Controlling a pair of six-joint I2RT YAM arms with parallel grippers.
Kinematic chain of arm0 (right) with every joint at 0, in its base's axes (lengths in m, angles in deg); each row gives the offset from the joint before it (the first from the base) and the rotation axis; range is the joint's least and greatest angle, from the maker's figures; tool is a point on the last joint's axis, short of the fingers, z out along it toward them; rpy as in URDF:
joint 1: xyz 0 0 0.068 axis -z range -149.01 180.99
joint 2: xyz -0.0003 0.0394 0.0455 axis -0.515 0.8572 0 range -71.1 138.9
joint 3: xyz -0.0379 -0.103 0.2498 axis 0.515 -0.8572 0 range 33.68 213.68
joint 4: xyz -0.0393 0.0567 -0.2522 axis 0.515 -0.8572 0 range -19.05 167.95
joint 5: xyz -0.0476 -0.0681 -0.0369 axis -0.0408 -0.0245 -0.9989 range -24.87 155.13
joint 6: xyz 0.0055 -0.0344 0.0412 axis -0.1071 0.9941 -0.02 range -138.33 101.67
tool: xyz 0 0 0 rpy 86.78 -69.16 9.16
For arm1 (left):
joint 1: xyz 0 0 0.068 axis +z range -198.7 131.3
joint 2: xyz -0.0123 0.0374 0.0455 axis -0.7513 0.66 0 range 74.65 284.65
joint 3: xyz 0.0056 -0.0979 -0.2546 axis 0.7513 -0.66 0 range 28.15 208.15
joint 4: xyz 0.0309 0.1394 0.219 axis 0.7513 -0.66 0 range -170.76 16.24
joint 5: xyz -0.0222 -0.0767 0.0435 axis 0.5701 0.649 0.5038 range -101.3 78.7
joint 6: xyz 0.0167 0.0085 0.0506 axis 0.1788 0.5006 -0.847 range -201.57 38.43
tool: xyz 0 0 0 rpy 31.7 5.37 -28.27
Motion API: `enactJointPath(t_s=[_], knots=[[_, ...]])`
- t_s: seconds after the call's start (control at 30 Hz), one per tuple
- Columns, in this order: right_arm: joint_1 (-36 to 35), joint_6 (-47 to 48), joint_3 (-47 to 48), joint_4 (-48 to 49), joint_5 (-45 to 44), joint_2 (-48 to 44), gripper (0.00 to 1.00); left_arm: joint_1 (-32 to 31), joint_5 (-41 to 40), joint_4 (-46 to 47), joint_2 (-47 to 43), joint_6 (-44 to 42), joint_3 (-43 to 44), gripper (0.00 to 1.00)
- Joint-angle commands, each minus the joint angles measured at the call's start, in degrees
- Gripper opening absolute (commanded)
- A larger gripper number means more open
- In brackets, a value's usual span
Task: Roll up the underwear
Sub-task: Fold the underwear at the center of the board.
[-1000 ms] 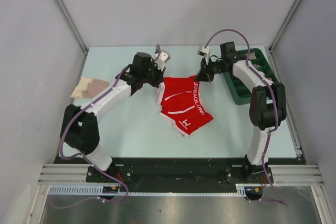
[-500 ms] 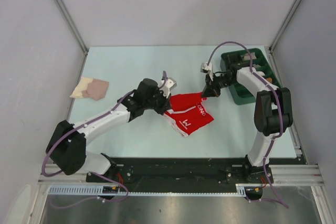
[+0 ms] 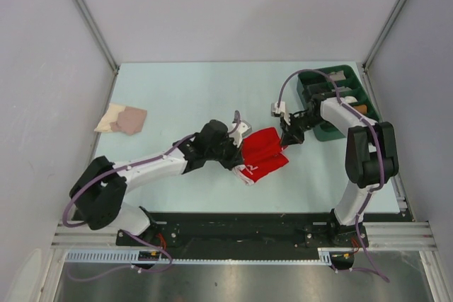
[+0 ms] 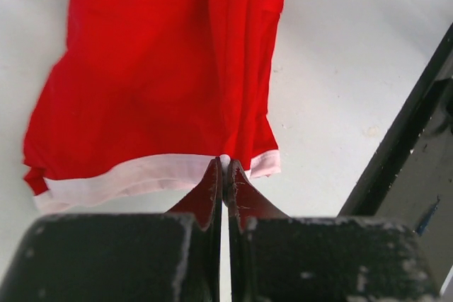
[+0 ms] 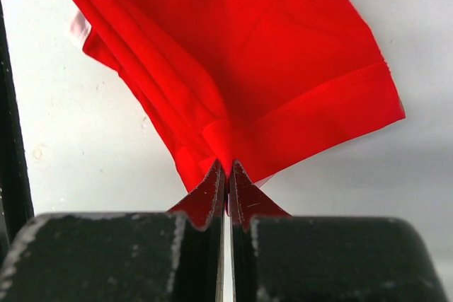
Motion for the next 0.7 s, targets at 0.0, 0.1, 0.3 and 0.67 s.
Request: enactJointPath(t_s=[0.0,0.1,0.3,0.67], knots=[[0.0,3.03,-1.35,-0.16,-3.14,-2.87,0.03,-1.66,1.04,2.01,1.0,1.65,-1.86,0.0],[-0.43,4.17,-2.41,-0.07,-4.19,-2.87,0.03,-2.36,0.86,2.27,2.49,2.0,-2.56,0.0],[-0.61,6.89,-5.48,-0.6,-5.78,-3.75,0.05,-3.42,0.6,1.83,4.69,2.09,-2.39,0.0],[-0.61,13.83,-6.89,-8.59,-5.43,-5.42,0.22,-4.39,2.09,-2.48,5.21,-0.19,-0.98,0.06]])
